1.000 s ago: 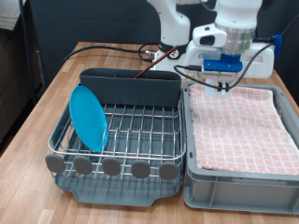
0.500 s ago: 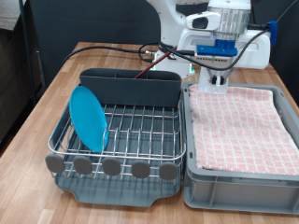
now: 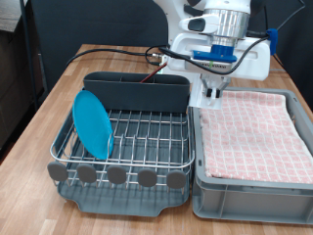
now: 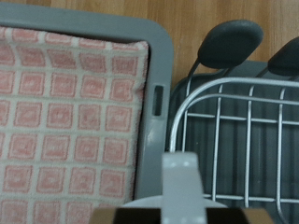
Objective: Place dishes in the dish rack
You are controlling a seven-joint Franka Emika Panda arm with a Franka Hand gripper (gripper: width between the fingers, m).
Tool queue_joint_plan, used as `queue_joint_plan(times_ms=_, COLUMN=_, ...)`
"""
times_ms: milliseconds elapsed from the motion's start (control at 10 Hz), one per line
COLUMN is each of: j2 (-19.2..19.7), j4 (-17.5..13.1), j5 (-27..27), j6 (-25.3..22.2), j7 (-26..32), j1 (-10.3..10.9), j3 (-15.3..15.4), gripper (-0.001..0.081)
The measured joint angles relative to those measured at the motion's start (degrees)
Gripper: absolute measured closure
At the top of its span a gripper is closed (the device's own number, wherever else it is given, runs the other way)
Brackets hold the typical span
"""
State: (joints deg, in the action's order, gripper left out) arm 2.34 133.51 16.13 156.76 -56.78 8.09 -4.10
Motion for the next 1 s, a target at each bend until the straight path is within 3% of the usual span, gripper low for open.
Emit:
queue_joint_plan(times_ms=400, j2=5.33, j4=-6.53, j5=-5.17, j6=1.17, j7=9.37, j1=-2.12, j3=-0.55, gripper=0.0735)
queue_joint_plan(times_ms=1000, j2=10.11, j4=-14.70, j5=-8.09, j6=-1.62, j7=12.47, j1=-2.62, j3=0.02, gripper=0.0735)
